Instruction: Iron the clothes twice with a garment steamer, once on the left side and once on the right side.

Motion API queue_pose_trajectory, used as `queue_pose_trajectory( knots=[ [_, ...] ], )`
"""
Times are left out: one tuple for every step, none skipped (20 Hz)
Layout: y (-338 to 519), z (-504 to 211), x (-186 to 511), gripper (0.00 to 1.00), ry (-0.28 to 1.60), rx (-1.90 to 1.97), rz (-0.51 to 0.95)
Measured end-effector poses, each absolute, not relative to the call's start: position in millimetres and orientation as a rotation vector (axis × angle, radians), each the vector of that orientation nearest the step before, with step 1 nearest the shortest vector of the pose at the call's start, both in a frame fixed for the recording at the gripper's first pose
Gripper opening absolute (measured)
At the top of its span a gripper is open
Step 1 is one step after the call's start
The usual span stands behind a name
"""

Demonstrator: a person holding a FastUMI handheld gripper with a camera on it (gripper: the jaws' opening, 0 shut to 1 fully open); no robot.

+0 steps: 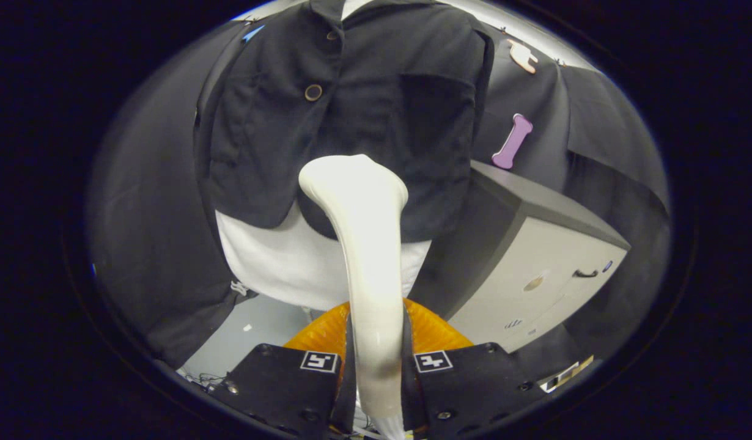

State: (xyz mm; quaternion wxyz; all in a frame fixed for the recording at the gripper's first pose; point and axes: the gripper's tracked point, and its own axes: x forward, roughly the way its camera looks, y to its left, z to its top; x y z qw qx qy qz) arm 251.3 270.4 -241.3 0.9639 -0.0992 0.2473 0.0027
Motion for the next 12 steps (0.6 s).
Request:
queue_pose_trajectory(
  knots=[
    [269, -245, 249, 0.32, 0.506, -0.202, 0.008],
    [270, -246, 249, 0.32, 0.500, -0.195, 0.015],
    [271, -243, 249, 0.32, 0.491, -0.185, 0.021],
    [273, -237, 249, 0.32, 0.467, -0.168, 0.032],
    [276, -227, 249, 0.32, 0.438, -0.155, 0.044],
    [279, -212, 246, 0.32, 0.403, -0.146, 0.054],
    [284, -195, 243, 0.32, 0.367, -0.135, 0.066],
    [291, -177, 237, 0.32, 0.331, -0.123, 0.077],
    [301, -156, 233, 0.32, 0.295, -0.110, 0.091],
    [311, -136, 229, 0.32, 0.258, -0.099, 0.108],
    [321, -113, 227, 0.32, 0.220, -0.091, 0.124],
    [329, -93, 225, 0.32, 0.184, -0.092, 0.143]
  ],
)
